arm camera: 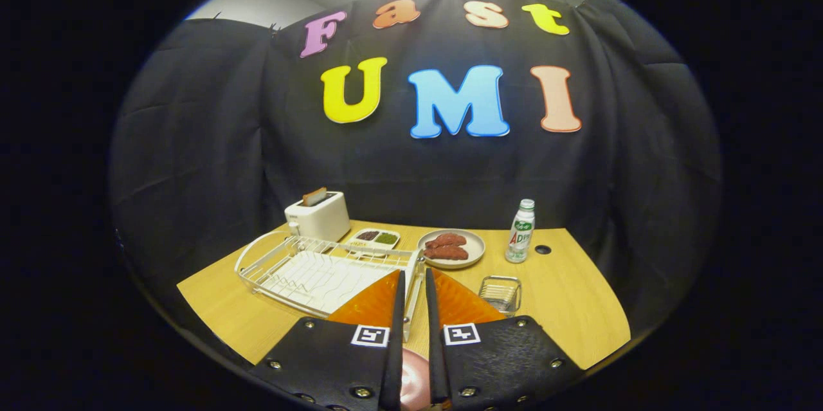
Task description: Take the plate from the dish rack, then take the spoon from the basket and place it into the plate.
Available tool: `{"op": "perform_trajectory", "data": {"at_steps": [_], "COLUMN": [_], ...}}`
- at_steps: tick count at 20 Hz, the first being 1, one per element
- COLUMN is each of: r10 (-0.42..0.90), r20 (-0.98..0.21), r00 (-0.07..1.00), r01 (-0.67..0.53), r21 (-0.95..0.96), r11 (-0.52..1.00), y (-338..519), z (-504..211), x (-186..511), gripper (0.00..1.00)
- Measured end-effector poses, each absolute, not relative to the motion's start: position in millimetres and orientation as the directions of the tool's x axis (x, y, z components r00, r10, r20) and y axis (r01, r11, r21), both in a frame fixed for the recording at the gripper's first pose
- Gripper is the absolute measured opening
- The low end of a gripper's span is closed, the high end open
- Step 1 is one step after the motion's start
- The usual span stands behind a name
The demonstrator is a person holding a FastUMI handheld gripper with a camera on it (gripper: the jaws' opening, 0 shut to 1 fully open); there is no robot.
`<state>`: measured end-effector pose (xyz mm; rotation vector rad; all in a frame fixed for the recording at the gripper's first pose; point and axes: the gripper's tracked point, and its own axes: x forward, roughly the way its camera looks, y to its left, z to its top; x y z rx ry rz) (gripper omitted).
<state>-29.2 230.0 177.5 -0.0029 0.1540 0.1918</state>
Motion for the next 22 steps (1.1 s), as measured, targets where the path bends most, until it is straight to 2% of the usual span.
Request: {"op": "perform_trajectory", "data": {"at_steps": [2, 3, 5, 6, 9, 22], "r10": [0.142, 0.112, 0.065, 0.051, 0.058, 0.010], "r20": [-0.106, -0.087, -0.064, -0.060, -0.016, -0.007], "r00": [0.984, 0.990, 0.996, 0.997, 0.998, 1.000], "r01": [-0.142, -0.113, -0.067, -0.054, -0.058, -0.010], "r21": [0.000, -0.009, -0.033, -0.044, -0.013, -0.012], "r11": [0.990, 0.994, 0.997, 0.998, 0.998, 1.000], "y": [207, 194, 170, 159, 144, 69], "z": [199, 209, 220, 222, 232, 201], "x": [-24, -24, -21, -22, -23, 0], "gripper": [0.17, 0.22, 0.44, 0.46, 0.99, 0.99]}}
